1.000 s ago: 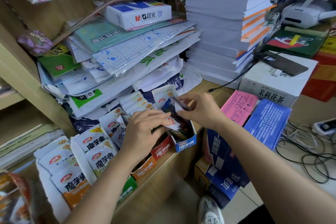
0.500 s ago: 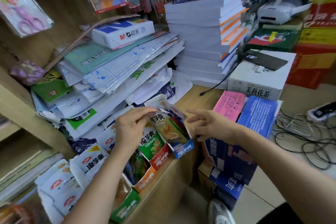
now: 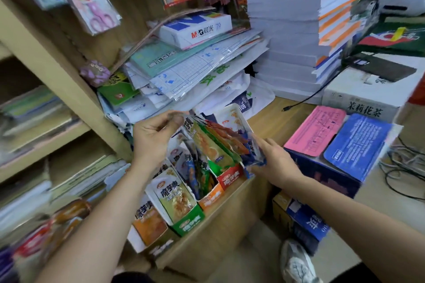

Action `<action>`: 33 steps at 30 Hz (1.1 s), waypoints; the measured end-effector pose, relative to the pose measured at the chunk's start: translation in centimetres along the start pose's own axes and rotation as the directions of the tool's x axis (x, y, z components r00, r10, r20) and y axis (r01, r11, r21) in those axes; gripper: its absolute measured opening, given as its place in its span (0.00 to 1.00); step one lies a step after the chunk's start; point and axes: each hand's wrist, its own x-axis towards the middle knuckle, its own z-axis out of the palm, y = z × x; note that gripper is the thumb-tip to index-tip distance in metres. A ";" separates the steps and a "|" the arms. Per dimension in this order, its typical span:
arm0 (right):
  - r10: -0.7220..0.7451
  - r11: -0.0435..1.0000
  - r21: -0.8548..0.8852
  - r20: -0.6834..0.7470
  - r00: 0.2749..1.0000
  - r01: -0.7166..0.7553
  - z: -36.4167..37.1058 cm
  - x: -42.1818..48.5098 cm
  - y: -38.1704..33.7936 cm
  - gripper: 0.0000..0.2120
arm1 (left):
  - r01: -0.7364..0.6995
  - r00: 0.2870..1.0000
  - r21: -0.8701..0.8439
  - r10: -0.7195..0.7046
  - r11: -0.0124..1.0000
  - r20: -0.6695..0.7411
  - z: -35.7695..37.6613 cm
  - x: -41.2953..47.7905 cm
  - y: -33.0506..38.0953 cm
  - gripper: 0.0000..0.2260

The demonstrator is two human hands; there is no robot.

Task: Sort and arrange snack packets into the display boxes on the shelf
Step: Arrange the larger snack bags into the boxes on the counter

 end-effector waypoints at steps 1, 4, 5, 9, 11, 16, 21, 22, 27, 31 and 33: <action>0.006 1.000 -0.007 -0.005 1.000 -0.006 -0.2 0.1 -0.2 0.47 | 0.009 1.000 0.010 -0.009 1.000 -0.002 -0.4 -0.3 0.0 0.10; 0.029 0.997 -0.070 -0.018 0.999 -0.030 -1.7 -0.2 -1.6 0.51 | 0.026 1.000 0.049 -0.026 0.998 -0.008 -1.9 -1.3 -0.1 0.07; 0.011 1.000 -0.026 -0.058 0.998 -0.012 -2.4 -0.8 -2.5 0.49 | 0.027 1.000 0.064 -0.027 0.998 -0.008 -2.3 -1.7 -0.1 0.07; -0.115 0.880 0.442 -0.155 0.981 0.173 -4.8 -4.9 -7.8 0.29 | 0.045 0.999 0.073 -0.045 0.996 0.009 -3.0 -3.6 0.7 0.07; -0.210 0.863 0.461 -0.043 0.977 0.205 -4.0 -7.2 -10.6 0.34 | 0.066 0.998 0.054 -0.066 0.996 0.000 -3.0 -4.4 1.0 0.08; -0.232 0.934 0.285 0.027 0.972 0.214 0.9 -8.6 -12.4 0.48 | 0.119 0.993 0.113 -0.116 0.986 -0.036 -2.6 -5.9 1.0 0.09; -0.150 0.863 0.501 0.145 0.978 0.058 1.2 -8.2 -12.7 0.25 | 0.219 0.975 0.164 -0.213 0.962 -0.055 -2.9 -6.8 0.7 0.09; -0.131 0.821 0.570 0.203 0.970 -0.008 1.1 -8.3 -12.9 0.23 | 0.252 0.967 0.147 -0.242 0.956 -0.086 -3.0 -7.1 0.9 0.05; -0.009 0.614 0.730 0.387 0.922 -0.300 2.4 -9.5 -14.4 0.22 | 0.403 0.911 0.097 -0.388 0.910 -0.141 -3.6 -7.7 1.2 0.04; 0.048 0.501 0.771 0.429 0.902 -0.393 3.7 -9.5 -15.8 0.21 | 0.520 0.834 0.002 -0.508 0.854 -0.217 -4.9 -7.5 0.9 0.06; 0.055 0.450 0.788 0.444 0.894 -0.420 4.3 -9.2 -16.3 0.23 | 0.569 0.792 -0.125 -0.583 0.813 -0.182 -5.8 -7.7 0.9 0.14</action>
